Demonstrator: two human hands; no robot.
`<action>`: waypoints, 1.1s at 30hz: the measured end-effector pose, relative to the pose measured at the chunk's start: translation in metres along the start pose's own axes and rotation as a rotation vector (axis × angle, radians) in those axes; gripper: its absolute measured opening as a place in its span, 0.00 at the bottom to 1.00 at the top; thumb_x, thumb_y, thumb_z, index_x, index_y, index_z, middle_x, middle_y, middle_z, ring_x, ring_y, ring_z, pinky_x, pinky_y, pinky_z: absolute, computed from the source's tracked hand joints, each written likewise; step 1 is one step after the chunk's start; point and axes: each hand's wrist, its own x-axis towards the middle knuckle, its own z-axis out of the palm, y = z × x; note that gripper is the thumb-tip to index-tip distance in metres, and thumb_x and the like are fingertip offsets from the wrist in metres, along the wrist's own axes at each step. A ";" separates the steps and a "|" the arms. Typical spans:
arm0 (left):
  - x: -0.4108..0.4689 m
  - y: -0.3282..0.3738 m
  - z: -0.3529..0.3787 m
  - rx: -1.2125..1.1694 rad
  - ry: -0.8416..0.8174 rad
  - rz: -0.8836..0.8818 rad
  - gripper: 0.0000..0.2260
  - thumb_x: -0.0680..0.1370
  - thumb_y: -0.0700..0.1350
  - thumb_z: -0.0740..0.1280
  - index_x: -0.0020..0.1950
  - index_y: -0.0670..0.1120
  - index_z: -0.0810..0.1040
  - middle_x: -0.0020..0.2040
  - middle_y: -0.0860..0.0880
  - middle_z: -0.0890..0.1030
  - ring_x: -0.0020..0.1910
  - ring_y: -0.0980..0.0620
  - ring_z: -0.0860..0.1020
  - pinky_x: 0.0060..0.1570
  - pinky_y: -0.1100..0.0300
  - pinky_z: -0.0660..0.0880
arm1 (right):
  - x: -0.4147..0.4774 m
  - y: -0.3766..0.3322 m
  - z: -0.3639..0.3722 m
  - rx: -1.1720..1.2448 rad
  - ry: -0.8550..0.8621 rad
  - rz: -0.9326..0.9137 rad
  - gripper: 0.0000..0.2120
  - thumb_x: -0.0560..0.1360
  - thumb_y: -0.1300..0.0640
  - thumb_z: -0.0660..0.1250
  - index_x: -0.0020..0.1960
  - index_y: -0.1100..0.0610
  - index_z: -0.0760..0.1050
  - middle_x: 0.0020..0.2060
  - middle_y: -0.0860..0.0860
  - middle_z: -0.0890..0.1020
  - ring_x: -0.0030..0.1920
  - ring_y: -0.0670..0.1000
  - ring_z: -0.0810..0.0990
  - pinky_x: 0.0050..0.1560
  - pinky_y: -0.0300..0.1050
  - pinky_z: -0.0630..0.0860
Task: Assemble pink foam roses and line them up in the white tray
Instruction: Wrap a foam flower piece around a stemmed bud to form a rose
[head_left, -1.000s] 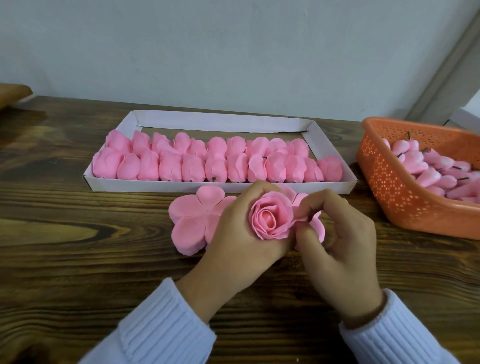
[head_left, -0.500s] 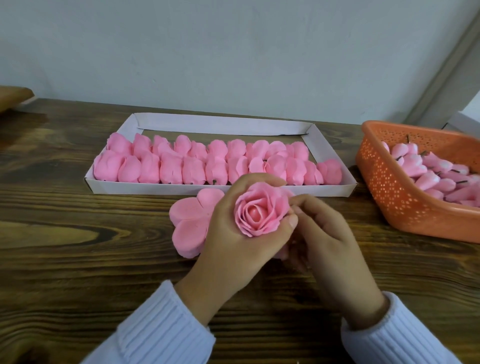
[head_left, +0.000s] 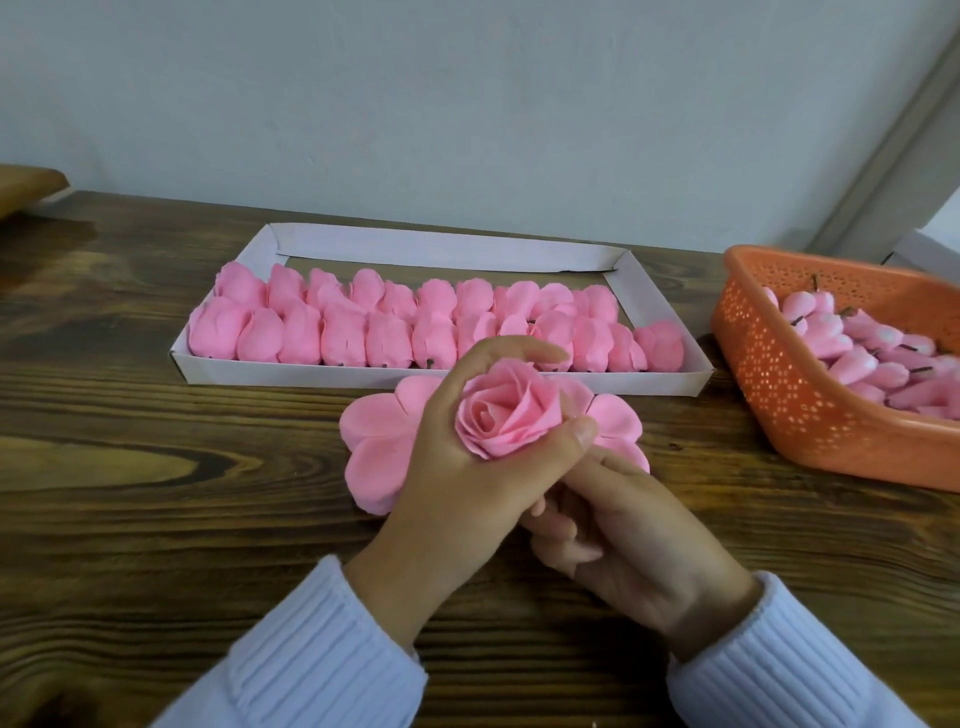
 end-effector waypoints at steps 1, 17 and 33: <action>0.000 0.000 0.000 -0.041 0.022 -0.005 0.14 0.66 0.44 0.73 0.49 0.56 0.79 0.35 0.51 0.79 0.24 0.51 0.73 0.24 0.61 0.73 | 0.001 0.000 0.000 0.025 0.002 0.004 0.10 0.73 0.61 0.62 0.33 0.62 0.72 0.28 0.54 0.73 0.24 0.44 0.66 0.18 0.31 0.57; -0.002 0.003 0.006 0.002 -0.035 -0.023 0.25 0.66 0.43 0.74 0.61 0.53 0.74 0.40 0.52 0.82 0.42 0.36 0.80 0.40 0.43 0.79 | 0.000 0.003 -0.003 0.199 -0.160 0.056 0.10 0.72 0.52 0.70 0.49 0.57 0.83 0.38 0.53 0.77 0.34 0.45 0.77 0.26 0.32 0.72; -0.001 -0.002 0.000 0.020 -0.082 -0.080 0.03 0.68 0.49 0.72 0.41 0.54 0.83 0.48 0.55 0.84 0.51 0.56 0.82 0.46 0.63 0.77 | 0.000 0.003 -0.008 0.125 -0.250 -0.024 0.30 0.66 0.46 0.75 0.66 0.54 0.75 0.60 0.56 0.78 0.61 0.58 0.73 0.62 0.55 0.68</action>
